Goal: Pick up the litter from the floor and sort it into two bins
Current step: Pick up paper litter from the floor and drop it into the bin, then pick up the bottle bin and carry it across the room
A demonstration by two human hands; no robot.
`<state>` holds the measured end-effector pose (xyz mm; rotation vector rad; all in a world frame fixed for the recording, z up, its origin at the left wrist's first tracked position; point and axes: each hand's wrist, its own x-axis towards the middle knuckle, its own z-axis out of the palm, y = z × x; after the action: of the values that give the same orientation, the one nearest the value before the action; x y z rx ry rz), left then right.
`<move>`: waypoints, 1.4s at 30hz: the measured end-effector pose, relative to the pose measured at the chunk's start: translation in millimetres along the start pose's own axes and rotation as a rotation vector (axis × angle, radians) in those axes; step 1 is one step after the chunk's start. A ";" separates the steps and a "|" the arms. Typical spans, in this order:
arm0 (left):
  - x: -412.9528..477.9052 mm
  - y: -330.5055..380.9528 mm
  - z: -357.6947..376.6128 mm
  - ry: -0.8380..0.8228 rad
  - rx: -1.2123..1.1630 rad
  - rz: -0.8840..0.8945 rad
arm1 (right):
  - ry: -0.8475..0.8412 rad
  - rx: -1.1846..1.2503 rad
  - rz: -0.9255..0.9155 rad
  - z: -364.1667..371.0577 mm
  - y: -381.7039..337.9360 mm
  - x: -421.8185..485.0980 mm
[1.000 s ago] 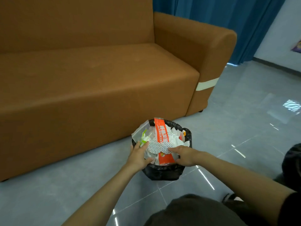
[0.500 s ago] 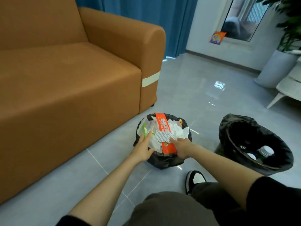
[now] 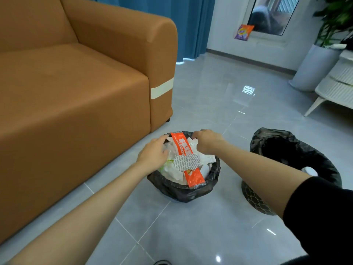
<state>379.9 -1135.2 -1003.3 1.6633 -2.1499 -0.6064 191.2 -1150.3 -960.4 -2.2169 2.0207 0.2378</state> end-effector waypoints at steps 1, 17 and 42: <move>12.6 3.0 0.5 0.003 0.005 0.003 | 0.017 0.014 0.002 0.6 5.7 12.9; 152.9 113.4 -57.3 -0.334 -0.015 -0.171 | -0.112 0.655 0.298 -66.5 120.7 38.7; 52.7 441.3 -463.9 -0.581 -0.395 -0.100 | 0.145 1.014 0.730 -546.1 146.4 -281.0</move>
<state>248.3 -1144.7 -374.5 1.4985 -2.1047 -1.5921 35.1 -1000.9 -367.1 -0.8880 2.1836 -0.7351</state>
